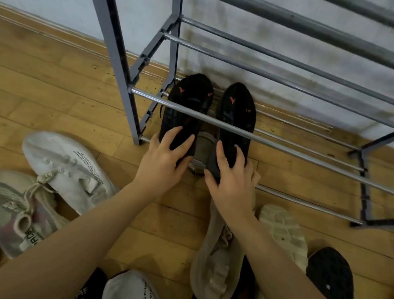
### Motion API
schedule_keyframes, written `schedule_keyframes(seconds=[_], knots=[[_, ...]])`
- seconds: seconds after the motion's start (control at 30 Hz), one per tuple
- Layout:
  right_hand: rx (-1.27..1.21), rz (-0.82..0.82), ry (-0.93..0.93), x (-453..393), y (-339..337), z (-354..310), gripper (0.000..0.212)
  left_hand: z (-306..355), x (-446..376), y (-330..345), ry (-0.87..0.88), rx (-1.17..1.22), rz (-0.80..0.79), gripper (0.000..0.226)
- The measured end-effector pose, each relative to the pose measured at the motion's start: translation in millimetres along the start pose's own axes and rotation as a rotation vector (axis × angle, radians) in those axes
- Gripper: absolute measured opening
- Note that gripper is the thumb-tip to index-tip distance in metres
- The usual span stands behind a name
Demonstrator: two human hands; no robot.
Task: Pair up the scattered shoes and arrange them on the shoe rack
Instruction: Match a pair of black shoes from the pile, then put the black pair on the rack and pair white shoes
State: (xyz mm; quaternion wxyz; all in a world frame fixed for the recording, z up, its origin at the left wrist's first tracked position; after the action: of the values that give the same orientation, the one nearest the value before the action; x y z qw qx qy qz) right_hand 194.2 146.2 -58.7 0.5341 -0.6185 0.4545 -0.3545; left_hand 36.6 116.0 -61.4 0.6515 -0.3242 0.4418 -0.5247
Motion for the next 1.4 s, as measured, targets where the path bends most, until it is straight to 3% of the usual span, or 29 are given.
schedule_keyframes(seconds=[0.2,0.4,0.53,0.7,0.8,0.9,1.1,1.27,1.4], knots=[[-0.053,0.032,0.005,-12,0,-3,0.06,-9,-20,1,0.054,-0.008,-0.067,0.043],[-0.007,-0.064,-0.067,-15,9,-2,0.062,-9,-13,10,0.009,-0.064,-0.154,0.051],[-0.109,-0.035,-0.083,-4,-6,17,0.062,0,1,2,0.004,-0.078,-0.065,0.05],[-0.261,-0.017,0.061,27,-14,44,0.063,36,38,-5,-0.003,-0.015,0.058,0.047],[-0.196,-0.12,0.162,43,-2,62,0.062,55,58,3,-0.06,0.051,0.005,0.043],[-0.153,-0.228,0.139,52,11,70,0.061,71,68,19,-0.075,0.092,-0.119,0.042],[-0.263,-0.217,0.067,51,10,70,0.06,86,73,50,-0.09,0.084,-0.409,0.058],[-0.369,-0.192,0.028,75,-2,67,0.06,90,93,40,-0.14,0.416,-0.404,0.056],[-0.378,-0.148,0.017,101,-11,60,0.059,102,114,25,-0.134,0.428,-0.309,0.058]])
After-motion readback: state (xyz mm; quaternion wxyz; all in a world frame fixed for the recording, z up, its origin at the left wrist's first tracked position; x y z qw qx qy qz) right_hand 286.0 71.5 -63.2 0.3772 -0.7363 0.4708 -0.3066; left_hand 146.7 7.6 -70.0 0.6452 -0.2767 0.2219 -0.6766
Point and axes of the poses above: each hand's wrist, its own x-axis away from the middle knuckle, its own y-axis out of the palm, z = x × y, the point moved 4 cm from there along -x, towards the middle knuckle
